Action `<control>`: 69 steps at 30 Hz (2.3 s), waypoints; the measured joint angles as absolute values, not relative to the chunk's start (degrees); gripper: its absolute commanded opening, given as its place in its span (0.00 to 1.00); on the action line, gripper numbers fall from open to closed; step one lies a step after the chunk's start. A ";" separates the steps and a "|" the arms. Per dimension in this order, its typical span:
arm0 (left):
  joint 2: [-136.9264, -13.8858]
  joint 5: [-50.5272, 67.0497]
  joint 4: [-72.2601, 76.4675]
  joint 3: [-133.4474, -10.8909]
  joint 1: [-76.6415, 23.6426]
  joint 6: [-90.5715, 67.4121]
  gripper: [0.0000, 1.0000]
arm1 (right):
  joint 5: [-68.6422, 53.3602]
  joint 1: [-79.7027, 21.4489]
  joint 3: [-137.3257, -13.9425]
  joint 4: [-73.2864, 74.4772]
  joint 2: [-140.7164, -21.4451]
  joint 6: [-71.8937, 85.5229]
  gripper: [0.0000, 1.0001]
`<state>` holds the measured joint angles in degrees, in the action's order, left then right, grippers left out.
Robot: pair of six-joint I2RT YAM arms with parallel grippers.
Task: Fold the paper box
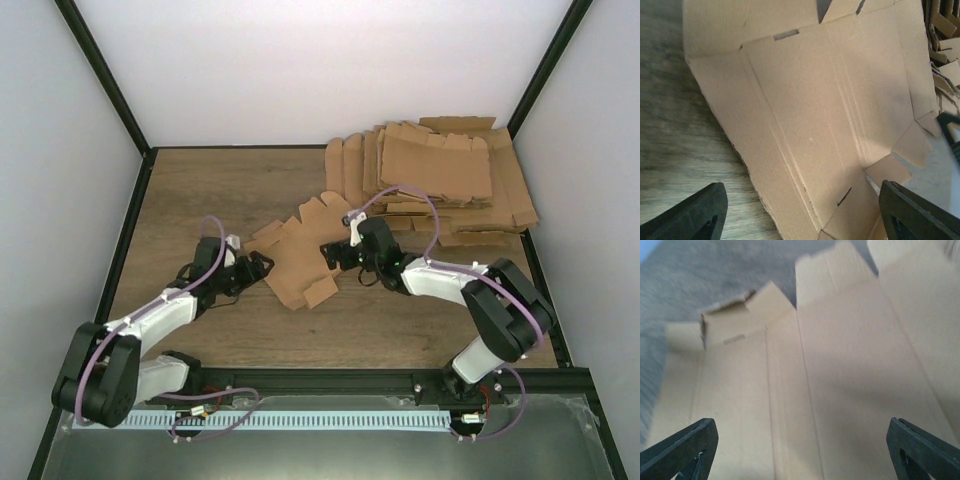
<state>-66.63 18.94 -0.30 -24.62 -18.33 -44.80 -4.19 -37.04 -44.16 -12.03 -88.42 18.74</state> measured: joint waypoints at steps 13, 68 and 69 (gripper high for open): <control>-79.81 25.71 5.65 -24.86 -18.26 -49.28 0.48 | -4.51 -37.04 -38.09 -21.74 -90.15 19.09 0.93; -92.36 7.51 -46.54 -67.42 -45.76 -8.51 0.04 | -8.58 -36.27 -42.39 -7.77 -78.61 15.90 0.96; -92.71 6.98 -46.85 -67.85 -45.74 -7.55 0.04 | -7.90 -36.27 -42.41 -6.63 -78.11 15.66 0.96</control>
